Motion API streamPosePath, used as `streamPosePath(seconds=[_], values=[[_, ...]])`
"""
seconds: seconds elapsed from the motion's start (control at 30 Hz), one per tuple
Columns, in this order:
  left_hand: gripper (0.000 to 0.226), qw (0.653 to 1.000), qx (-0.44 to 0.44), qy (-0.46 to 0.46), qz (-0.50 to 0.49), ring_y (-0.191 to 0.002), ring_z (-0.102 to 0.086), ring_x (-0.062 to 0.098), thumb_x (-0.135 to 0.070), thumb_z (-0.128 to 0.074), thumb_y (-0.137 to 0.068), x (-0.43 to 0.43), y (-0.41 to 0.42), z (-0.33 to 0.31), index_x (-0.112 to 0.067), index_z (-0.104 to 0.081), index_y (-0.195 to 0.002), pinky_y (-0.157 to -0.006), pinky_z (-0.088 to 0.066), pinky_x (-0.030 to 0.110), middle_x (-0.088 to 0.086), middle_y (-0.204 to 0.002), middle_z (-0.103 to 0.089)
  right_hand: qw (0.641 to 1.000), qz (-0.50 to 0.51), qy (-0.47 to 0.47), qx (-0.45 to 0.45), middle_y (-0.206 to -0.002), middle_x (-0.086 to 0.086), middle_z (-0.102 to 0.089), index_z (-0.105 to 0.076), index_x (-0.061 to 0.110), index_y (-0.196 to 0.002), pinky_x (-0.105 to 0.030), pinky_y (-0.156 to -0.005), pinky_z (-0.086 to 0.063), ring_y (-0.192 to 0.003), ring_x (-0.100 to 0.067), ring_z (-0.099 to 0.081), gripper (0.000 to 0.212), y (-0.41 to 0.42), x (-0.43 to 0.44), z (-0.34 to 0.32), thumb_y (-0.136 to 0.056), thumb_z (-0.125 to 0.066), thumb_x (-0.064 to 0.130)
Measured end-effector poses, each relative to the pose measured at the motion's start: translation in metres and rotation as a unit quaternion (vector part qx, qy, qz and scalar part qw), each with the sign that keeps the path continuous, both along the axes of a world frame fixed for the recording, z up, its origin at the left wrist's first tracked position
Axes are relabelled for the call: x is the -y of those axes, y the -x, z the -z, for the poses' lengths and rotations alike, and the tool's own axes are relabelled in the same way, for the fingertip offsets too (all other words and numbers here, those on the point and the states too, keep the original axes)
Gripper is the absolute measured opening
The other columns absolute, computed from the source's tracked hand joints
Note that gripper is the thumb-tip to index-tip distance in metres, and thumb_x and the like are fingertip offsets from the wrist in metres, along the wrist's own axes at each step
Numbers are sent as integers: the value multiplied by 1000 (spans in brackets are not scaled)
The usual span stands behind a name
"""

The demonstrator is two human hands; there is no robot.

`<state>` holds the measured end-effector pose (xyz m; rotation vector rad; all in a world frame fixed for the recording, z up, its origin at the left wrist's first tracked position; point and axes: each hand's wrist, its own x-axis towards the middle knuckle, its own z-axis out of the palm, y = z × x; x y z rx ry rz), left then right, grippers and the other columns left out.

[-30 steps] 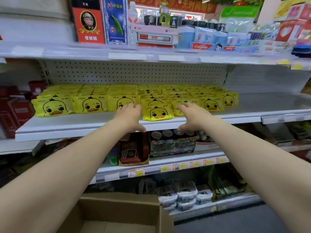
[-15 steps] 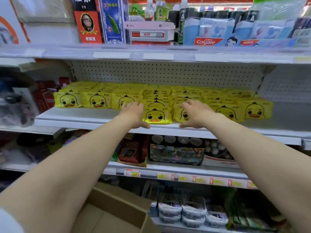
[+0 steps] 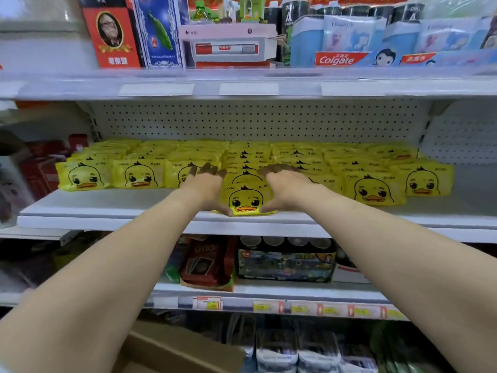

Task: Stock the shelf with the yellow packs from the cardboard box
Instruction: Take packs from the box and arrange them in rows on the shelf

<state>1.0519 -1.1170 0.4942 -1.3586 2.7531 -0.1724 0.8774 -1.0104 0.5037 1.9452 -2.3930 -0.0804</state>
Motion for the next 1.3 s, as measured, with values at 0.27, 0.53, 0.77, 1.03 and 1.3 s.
streamPosePath(seconds=[0.27, 0.53, 0.77, 1.03, 1.3], values=[[145, 989, 100, 8, 106, -146, 25, 22, -78, -73, -56, 83, 30, 18, -20, 17, -153, -119, 12, 49, 3, -161, 21, 995, 24, -97, -10, -165, -1, 12, 18, 33, -154, -53, -122, 2, -151, -27, 14, 146, 21, 82, 18, -54, -82, 71], [153, 981, 48, 77, 172, -149, 9, 29, -75, -78, -44, 140, 62, 26, -7, 3, -154, -120, 4, 50, 16, -162, -3, 998, 10, -35, -43, -165, -9, 5, 11, 15, -156, -46, -122, 5, -152, -27, 9, 149, 45, 125, 27, -53, -79, 73], [153, 983, 46, 106, 143, -150, 5, 30, -73, -80, -46, 167, 88, 29, -2, 6, -153, -119, 2, 53, 16, -160, -13, 998, 24, -1, -51, -165, -12, -4, 6, 9, -156, -43, -123, -1, -152, -26, 0, 148, 59, 158, 30, -54, -84, 65], [152, 986, 26, 116, 121, -150, 1, 29, -69, -82, -48, 184, 102, 29, -6, 8, -152, -118, 2, 57, 12, -158, -25, 996, 55, 14, -63, -165, -11, -1, 11, 8, -156, -42, -124, -3, -153, -23, -3, 145, 62, 176, 33, -59, -82, 66], [153, 982, -10, 109, 151, -150, 6, 27, -77, -75, -48, 186, 88, 30, -12, 18, -152, -118, 8, 54, 9, -162, -13, 999, 21, 38, -30, -165, -9, -9, 9, 14, -157, -43, -123, 1, -152, -22, -6, 145, 67, 167, 34, -57, -83, 67]])
